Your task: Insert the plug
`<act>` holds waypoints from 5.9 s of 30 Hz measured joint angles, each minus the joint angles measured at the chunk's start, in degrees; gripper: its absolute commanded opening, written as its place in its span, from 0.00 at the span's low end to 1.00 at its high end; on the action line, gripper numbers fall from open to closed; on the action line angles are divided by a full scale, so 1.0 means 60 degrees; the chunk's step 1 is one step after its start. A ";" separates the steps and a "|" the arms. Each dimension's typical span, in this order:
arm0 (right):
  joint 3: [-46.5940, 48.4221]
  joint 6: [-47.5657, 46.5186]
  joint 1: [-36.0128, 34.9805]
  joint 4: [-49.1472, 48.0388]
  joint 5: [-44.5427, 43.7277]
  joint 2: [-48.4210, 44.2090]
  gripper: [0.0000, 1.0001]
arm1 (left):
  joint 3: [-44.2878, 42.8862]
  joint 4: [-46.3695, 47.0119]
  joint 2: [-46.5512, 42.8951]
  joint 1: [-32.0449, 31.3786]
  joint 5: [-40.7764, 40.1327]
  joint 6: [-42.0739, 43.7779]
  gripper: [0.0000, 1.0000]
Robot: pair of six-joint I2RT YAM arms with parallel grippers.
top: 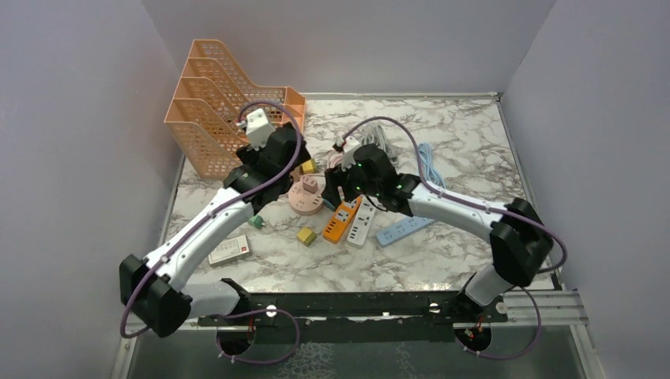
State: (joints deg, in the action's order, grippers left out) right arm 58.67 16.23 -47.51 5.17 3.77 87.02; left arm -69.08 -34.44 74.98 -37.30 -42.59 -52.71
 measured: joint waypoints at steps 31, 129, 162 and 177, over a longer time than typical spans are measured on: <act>0.5158 -0.3089 0.0000 0.1355 0.0976 0.5399 0.45 | 0.4408 0.0379 -0.2375 0.6510 0.7603 0.3104 0.99; 0.2171 0.0346 0.0295 0.1770 0.2863 -0.0219 0.65 | 0.3792 0.2710 -0.2725 0.4900 1.1876 0.4186 0.02; 0.3042 0.1483 0.0364 0.0674 0.8455 -0.0820 0.64 | 0.3960 0.5982 -0.5155 0.4007 1.8444 0.4776 0.00; 0.3457 0.0117 0.0364 0.0612 0.9184 -0.0306 0.35 | 0.3960 0.5974 -0.5166 0.3989 1.8600 0.4765 0.00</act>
State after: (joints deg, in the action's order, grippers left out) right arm 79.42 16.93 -45.32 8.84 58.87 85.19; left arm -45.32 1.41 43.99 -13.37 69.01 -24.12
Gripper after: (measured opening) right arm 0.476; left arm 0.329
